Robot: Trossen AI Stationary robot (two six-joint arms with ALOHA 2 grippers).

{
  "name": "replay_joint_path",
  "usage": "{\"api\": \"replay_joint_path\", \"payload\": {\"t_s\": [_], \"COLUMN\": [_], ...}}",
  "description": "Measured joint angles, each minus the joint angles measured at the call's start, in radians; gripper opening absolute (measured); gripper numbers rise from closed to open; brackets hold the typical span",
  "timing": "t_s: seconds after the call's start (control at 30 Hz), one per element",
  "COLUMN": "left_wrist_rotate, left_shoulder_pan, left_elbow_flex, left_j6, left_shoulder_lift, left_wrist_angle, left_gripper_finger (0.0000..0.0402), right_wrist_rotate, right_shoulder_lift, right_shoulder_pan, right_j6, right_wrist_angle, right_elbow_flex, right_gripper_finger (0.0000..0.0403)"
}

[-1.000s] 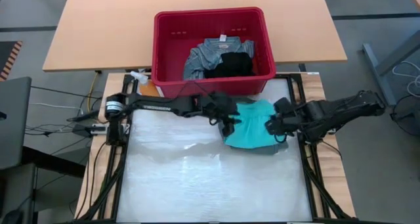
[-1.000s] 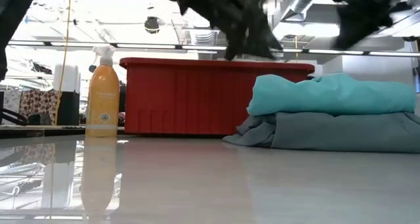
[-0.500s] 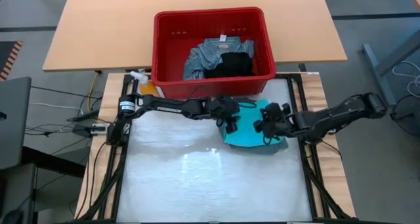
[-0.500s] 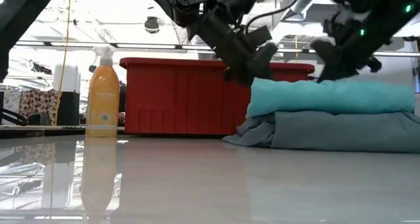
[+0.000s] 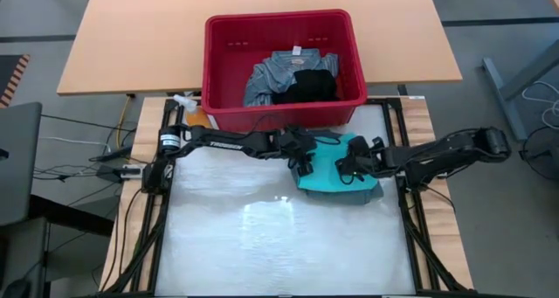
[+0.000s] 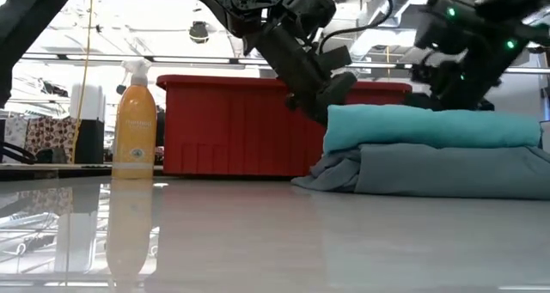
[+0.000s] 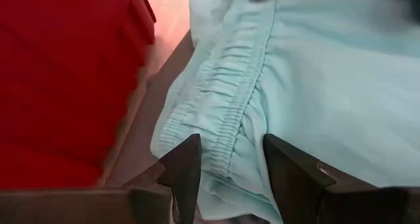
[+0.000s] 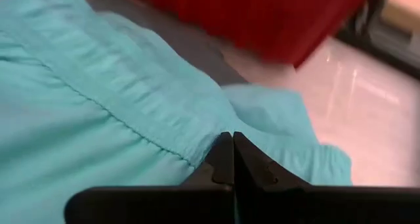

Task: Fold Laundry from Bin
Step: Fold the light blue shorts, then remove the black shirt from the red bin on the table

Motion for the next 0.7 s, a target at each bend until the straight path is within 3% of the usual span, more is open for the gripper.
{"api": "replay_joint_path", "payload": {"t_s": [0.37,0.7], "left_wrist_rotate": [0.026,-0.070], "left_shoulder_pan": [-0.029,0.002], "left_elbow_flex": [0.000,-0.001], "left_j6": [-0.010,0.038], "left_shoulder_lift": [-0.198,-0.387], "left_wrist_angle": [-0.136,-0.312], "left_gripper_finger": [0.0153,0.0153], "right_wrist_rotate": [-0.003,-0.004], "right_shoulder_lift": [-0.085,-0.132], "right_shoulder_pan": [-0.004,-0.007], "right_j6": [-0.275,-0.605], "right_wrist_angle": [-0.349,-0.043], "right_elbow_flex": [0.366,0.406], "right_gripper_finger": [0.0026,0.0027]}}
